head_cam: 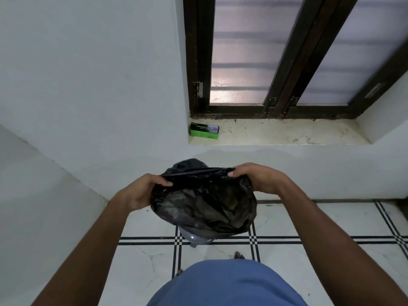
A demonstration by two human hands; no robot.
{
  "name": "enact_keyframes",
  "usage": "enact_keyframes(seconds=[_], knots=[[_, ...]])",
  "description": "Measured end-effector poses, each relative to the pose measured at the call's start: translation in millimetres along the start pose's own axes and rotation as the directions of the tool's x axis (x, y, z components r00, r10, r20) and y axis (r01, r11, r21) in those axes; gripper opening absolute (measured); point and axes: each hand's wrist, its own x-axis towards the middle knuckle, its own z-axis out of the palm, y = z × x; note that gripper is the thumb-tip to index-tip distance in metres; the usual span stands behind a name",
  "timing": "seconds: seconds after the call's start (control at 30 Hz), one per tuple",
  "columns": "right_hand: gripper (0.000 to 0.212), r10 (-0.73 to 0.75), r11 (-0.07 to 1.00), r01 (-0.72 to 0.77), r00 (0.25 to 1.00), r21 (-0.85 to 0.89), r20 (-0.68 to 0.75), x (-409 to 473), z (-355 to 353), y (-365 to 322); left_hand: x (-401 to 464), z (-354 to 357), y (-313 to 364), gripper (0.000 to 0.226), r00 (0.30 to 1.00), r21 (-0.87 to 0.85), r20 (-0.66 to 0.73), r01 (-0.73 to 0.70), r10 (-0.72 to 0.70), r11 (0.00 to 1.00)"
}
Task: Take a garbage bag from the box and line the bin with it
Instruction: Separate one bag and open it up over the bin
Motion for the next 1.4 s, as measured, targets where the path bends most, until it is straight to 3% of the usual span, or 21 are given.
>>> enact_keyframes(seconds=[0.07, 0.13, 0.2, 0.23, 0.27, 0.3, 0.33, 0.4, 0.43, 0.47, 0.5, 0.53, 0.57, 0.6, 0.63, 0.67, 0.77, 0.9, 1.07, 1.27, 1.4], knots=[[0.038, 0.1, 0.988, -0.098, 0.995, -0.115, 0.012, -2, -6, -6, -1, -5, 7, 0.048, 0.99, 0.266, 0.013, 0.129, -0.138, 0.955], [0.03, 0.156, 0.851, -0.203, 0.978, -0.485, -0.136, -1, -6, -21, 0, -7, 26, 0.038, 0.977, 0.567, -0.108, 0.213, -0.184, 0.796], [0.026, -0.007, 0.567, -0.324, 0.917, -0.757, -0.399, -2, 1, -40, -2, -3, 51, 0.025, 0.952, 0.78, -0.301, 0.278, -0.054, 0.56], [0.024, -0.184, 0.509, -0.35, 0.848, -0.786, -0.497, -4, 5, -50, -7, 1, 66, 0.026, 0.918, 0.836, -0.388, 0.311, 0.087, 0.452], [0.024, -0.378, 0.536, -0.311, 0.743, -0.785, -0.553, -4, 9, -57, -9, 6, 78, 0.027, 0.846, 0.872, -0.439, 0.32, 0.303, 0.369], [0.026, -0.56, 0.586, -0.2, 0.601, -0.785, -0.571, -7, 18, -63, -13, 11, 88, 0.028, 0.714, 0.899, -0.436, 0.312, 0.548, 0.309], [0.028, -0.727, 0.59, -0.021, 0.423, -0.807, -0.542, -10, 27, -64, -16, 19, 89, 0.028, 0.528, 0.918, -0.396, 0.256, 0.752, 0.303], [0.034, -0.898, 0.44, 0.178, 0.08, -0.88, -0.432, -8, 45, -53, -30, 39, 78, 0.034, 0.107, 0.95, -0.311, 0.013, 0.944, 0.311], [0.036, -0.92, 0.39, 0.143, 0.022, -0.909, -0.391, 0, 52, -39, -29, 42, 63, 0.042, 0.023, 0.966, -0.258, -0.028, 0.966, 0.258], [0.037, -0.911, 0.402, 0.077, 0.134, -0.912, -0.39, 11, 55, -19, -22, 39, 43, 0.049, 0.094, 0.981, -0.194, 0.003, 0.976, 0.195], [0.036, -0.81, 0.436, -0.01, 0.431, -0.9, -0.398, 24, 53, 2, -8, 28, 19, 0.053, 0.338, 0.99, -0.138, 0.069, 0.931, 0.121], [0.035, -0.51, 0.44, -0.153, 0.769, -0.885, -0.386, 34, 52, 25, 3, 17, -3, 0.051, 0.639, 0.987, -0.148, 0.138, 0.755, 0.076], [0.035, -0.095, 0.376, -0.281, 0.936, -0.883, -0.339, 39, 55, 46, 10, 5, -26, 0.046, 0.875, 0.972, -0.235, 0.22, 0.424, 0.085], [0.036, 0.222, 0.337, -0.346, 0.933, -0.876, -0.283, 42, 59, 64, 17, -8, -48, 0.042, 0.955, 0.952, -0.287, 0.275, 0.076, 0.135], [0.037, 0.37, 0.346, -0.377, 0.896, -0.859, -0.244, 41, 65, 79, 17, -16, -66, 0.041, 0.944, 0.917, -0.294, 0.324, -0.152, 0.234], [0.036, 0.375, 0.426, -0.388, 0.898, -0.817, -0.232, 41, 67, 89, 17, -21, -79, 0.038, 0.933, 0.87, -0.287, 0.348, -0.215, 0.35], [0.033, 0.16, 0.68, -0.333, 0.937, -0.653, -0.312, 40, 72, 104, 24, -37, -98, 0.019, 0.937, 0.773, -0.35, 0.3, -0.018, 0.559], [0.039, 0.048, 0.784, -0.277, 0.919, -0.555, -0.391, 36, 77, 119, 28, -49, -101, 0.014, 0.954, 0.651, -0.298, 0.175, 0.036, 0.739], [0.045, 0.012, 0.812, -0.26, 0.902, -0.522, -0.431, 23, 90, 153, 18, -27, -127, 0.021, 0.962, 0.653, -0.258, 0.109, 0.085, 0.75], [0.039, 0.257, 0.732, -0.382, 0.921, -0.564, -0.292, -1, 113, 239, -1, 41, -213, 0.034, 0.975, 0.638, -0.213, 0.185, -0.06, 0.748], [0.041, 0.363, 0.724, -0.439, 0.898, -0.533, -0.248, -33, 117, 287, -15, 91, -263, 0.02, 0.965, 0.597, -0.223, 0.245, -0.135, 0.764]])
